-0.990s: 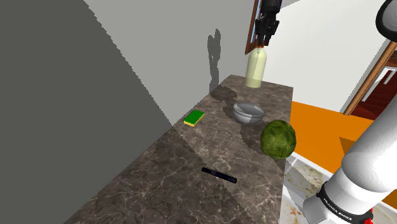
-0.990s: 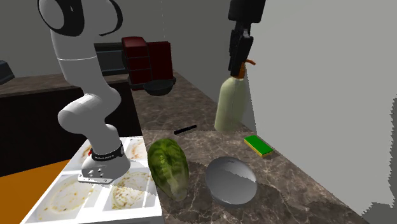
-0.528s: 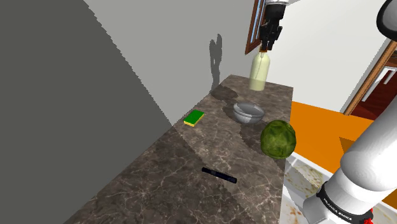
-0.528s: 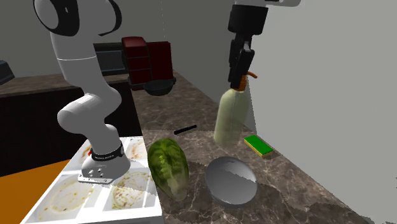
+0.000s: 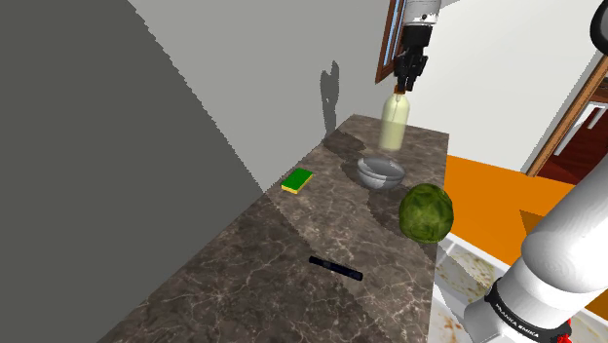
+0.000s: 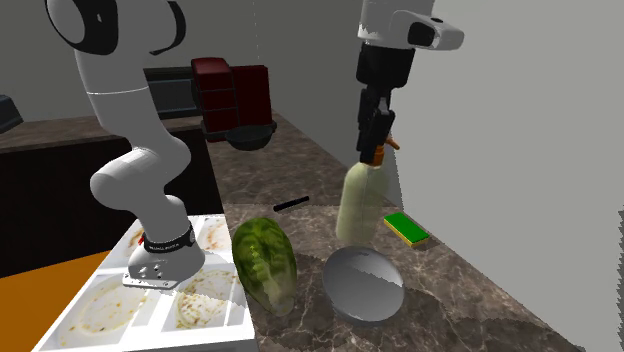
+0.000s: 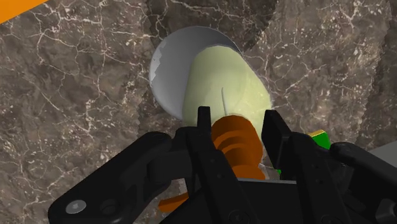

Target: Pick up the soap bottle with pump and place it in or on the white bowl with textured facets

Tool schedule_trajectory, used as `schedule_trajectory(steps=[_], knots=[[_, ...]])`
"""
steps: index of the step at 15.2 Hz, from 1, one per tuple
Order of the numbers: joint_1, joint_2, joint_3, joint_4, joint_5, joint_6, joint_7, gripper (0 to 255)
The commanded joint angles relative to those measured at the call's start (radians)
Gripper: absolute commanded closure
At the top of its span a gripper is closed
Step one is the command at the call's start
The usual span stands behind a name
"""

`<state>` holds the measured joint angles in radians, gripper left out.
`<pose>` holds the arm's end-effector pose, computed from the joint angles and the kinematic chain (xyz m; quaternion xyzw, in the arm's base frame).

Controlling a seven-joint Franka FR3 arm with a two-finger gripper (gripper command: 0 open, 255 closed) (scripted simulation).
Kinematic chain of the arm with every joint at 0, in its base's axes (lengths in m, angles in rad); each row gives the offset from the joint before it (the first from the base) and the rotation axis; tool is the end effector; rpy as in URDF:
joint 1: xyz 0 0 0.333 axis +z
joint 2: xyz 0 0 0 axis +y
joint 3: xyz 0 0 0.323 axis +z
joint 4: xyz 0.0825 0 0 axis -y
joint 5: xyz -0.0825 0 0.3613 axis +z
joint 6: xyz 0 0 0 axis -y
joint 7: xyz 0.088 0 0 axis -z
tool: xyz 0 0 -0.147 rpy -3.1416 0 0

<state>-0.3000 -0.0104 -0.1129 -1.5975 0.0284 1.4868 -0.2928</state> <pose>0.4730 -0.2027 0.5784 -0.9969 0.0594 0.0420 0.0312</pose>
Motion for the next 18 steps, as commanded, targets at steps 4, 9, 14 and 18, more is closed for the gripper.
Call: schedule_trajectory(steps=[4,9,14,18], knots=[[0.001,-0.013,0.001,-0.083,-0.001,0.071,-0.001,255],[0.001,-0.020,0.001,-0.160,-0.002,0.140,-0.002,255],[0.001,-0.022,0.001,-0.229,-0.002,0.208,-0.003,255],[0.001,-0.021,0.001,-0.264,-0.002,0.244,-0.004,255]])
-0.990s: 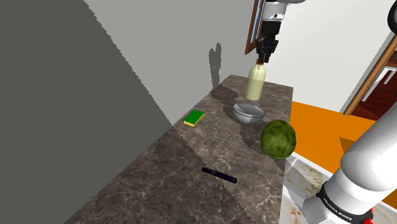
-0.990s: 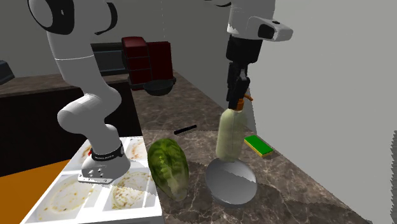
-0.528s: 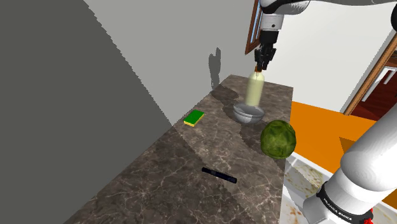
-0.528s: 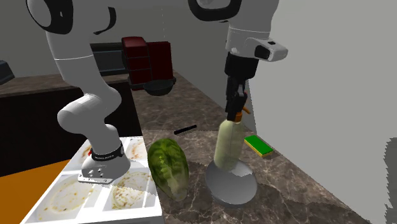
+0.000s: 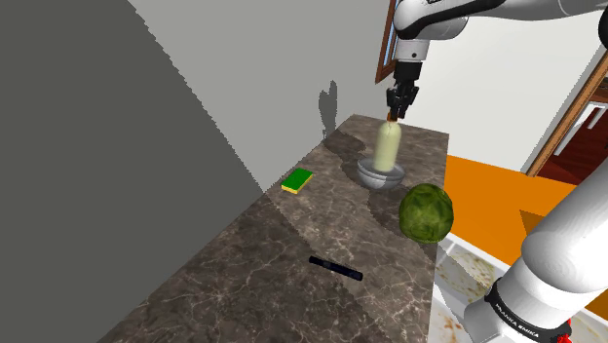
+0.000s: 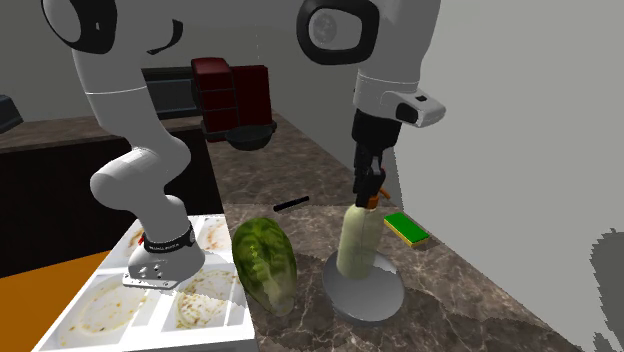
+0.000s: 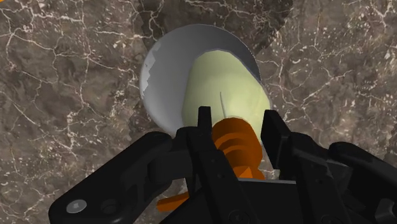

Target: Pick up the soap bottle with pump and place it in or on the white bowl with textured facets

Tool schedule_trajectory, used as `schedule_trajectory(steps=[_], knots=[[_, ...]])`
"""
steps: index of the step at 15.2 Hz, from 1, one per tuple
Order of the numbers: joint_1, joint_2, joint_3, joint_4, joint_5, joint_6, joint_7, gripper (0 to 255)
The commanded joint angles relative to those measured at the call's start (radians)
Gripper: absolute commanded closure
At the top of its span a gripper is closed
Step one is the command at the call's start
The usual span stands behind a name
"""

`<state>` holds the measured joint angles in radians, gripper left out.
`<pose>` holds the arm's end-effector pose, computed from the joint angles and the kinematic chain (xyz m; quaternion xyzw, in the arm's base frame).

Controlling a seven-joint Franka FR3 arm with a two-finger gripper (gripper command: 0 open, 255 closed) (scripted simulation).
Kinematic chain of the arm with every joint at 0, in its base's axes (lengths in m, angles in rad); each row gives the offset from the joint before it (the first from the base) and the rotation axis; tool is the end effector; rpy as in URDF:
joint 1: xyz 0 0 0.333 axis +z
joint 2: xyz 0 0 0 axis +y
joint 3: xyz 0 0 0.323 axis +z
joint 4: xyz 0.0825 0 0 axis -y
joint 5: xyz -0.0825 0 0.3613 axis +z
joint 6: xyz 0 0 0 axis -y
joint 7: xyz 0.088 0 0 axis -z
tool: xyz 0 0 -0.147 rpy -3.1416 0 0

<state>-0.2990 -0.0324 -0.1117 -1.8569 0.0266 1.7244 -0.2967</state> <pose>0.4737 -0.2030 0.4926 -0.9969 0.0595 0.0419 0.0313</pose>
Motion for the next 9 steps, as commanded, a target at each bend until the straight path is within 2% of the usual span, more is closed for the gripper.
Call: schedule_trajectory(steps=[1,7,8,9], knots=[[0.000,0.001,0.000,-0.004,0.000,0.006,0.000,255],[0.000,0.001,0.000,-0.004,0.000,0.006,0.000,255],[0.000,0.001,0.000,-0.004,0.000,0.006,0.000,0],[0.000,0.001,0.000,-0.004,0.000,0.006,0.000,0]])
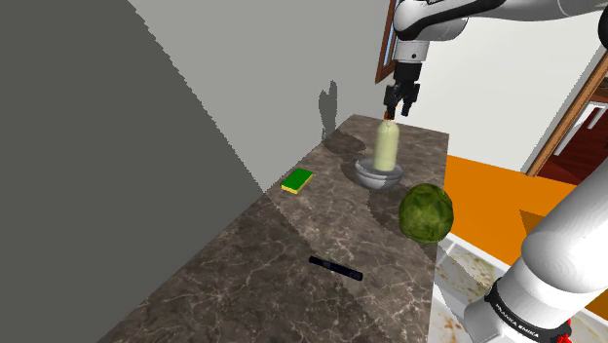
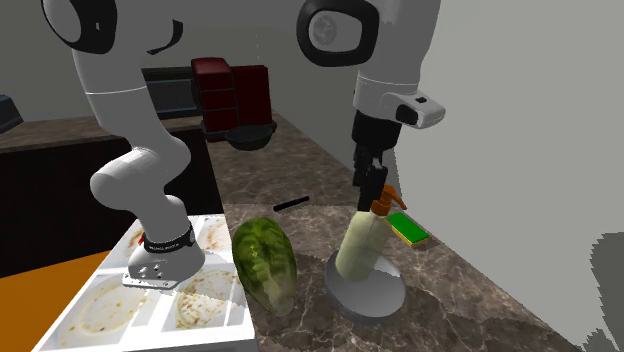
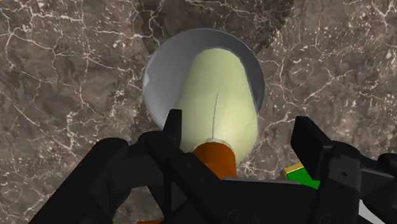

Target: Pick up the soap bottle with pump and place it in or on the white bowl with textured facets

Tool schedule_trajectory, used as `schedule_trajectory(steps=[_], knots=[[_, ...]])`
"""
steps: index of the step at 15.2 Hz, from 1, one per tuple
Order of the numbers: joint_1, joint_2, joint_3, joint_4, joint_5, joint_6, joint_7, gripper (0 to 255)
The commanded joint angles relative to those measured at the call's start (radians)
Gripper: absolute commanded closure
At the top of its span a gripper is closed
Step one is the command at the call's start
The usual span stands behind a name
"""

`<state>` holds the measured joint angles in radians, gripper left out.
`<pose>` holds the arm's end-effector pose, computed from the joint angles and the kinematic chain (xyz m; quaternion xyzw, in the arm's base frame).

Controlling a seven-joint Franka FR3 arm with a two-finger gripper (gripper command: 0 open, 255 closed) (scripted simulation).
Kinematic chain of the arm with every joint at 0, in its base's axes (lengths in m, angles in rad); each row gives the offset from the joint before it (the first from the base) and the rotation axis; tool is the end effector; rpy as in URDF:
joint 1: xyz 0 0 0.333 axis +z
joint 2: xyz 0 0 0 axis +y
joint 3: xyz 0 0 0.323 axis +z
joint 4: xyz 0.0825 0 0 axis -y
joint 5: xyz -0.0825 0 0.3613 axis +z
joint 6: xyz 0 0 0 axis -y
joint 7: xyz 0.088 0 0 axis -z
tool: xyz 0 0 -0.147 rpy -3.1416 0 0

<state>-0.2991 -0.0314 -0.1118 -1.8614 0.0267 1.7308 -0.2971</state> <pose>0.4740 -0.2033 0.4905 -0.9969 0.0595 0.0415 0.0311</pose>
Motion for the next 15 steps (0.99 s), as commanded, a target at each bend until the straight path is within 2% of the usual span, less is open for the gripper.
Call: schedule_trajectory(steps=[1,4,8,15], knots=[[0.000,0.000,0.000,0.000,0.000,0.000,0.000,0],[0.000,0.000,0.000,0.000,0.000,0.000,0.000,0],[-0.002,0.019,-0.002,0.149,0.001,-0.130,-0.001,0],[-0.002,0.019,-0.002,0.149,0.001,-0.130,-0.001,0]])
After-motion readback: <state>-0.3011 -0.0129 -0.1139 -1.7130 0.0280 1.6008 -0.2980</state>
